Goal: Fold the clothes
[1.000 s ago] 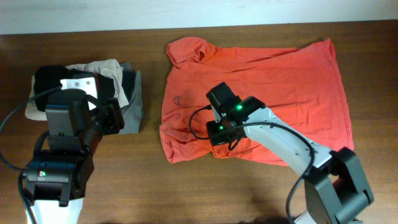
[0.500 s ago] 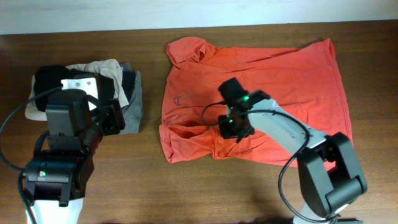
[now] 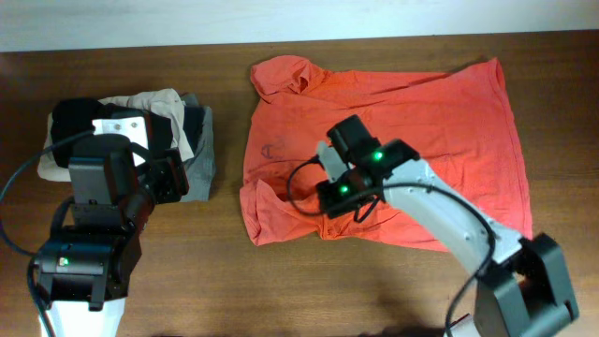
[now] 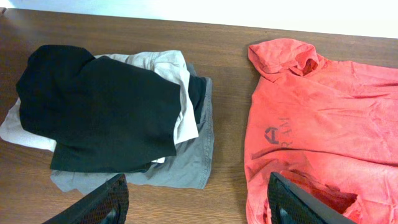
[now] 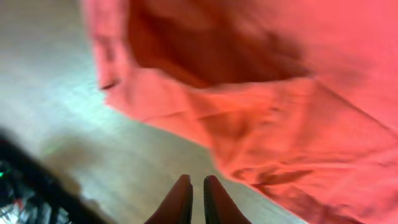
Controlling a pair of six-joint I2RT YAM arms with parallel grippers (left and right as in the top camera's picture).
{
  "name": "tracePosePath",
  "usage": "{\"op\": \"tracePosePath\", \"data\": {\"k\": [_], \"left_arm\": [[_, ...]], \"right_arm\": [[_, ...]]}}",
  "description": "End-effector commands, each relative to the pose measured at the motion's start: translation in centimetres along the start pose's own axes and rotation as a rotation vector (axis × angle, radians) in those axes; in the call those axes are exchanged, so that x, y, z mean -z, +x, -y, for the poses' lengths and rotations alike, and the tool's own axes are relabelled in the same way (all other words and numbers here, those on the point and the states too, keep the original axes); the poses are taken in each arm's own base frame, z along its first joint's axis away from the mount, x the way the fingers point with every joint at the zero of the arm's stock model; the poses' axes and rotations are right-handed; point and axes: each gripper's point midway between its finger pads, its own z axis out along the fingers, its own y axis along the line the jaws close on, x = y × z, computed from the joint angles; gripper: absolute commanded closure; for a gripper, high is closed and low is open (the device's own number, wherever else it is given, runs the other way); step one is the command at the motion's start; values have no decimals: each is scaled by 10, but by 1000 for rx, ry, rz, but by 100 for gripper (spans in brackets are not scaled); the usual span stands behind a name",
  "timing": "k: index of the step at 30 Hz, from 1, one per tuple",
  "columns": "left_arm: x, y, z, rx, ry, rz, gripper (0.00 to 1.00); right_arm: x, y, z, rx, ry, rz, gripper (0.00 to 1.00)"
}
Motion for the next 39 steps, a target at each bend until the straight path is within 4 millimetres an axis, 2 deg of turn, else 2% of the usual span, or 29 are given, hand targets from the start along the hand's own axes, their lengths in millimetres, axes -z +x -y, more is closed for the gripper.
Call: {"op": "tracePosePath", "data": {"k": [1, 7, 10, 12, 13, 16, 19, 24, 27, 28, 31, 36, 39], "left_arm": [[2, -5, 0, 14, 8, 15, 29], [2, -5, 0, 14, 7, 13, 29], [2, -5, 0, 14, 8, 13, 29], [2, -5, 0, 14, 8, 13, 29], [2, -5, 0, 14, 8, 13, 29], [2, -5, 0, 14, 8, 13, 29], [2, -5, 1, 14, 8, 12, 29], [2, -5, 1, 14, 8, 13, 28], [2, -5, 1, 14, 8, 12, 28], [2, -5, 1, 14, 8, 12, 28], [2, -5, 1, 14, 8, 12, 28], [2, -5, 0, 14, 8, 13, 28], [2, -5, 1, 14, 8, 13, 28]], "right_arm": [[-11, -1, -18, 76, -34, -16, 88], [-56, -2, -26, 30, -47, -65, 92], [-70, -7, -24, 41, -43, -58, 92], [-74, -19, -20, 51, -29, -14, 92], [-74, -33, -14, 61, 2, 41, 91], [-70, -54, -4, 72, 50, 128, 90], [-69, -64, -2, 68, 52, 167, 89], [-70, -61, -4, 47, 45, 158, 86], [-69, -52, -6, 37, 28, 120, 86], [-67, -42, -12, 29, -6, 78, 86], [-60, -32, -24, 25, -67, 43, 86], [-45, -34, -31, 35, -80, 69, 85], [-46, -34, -29, 34, -67, 70, 81]]}}
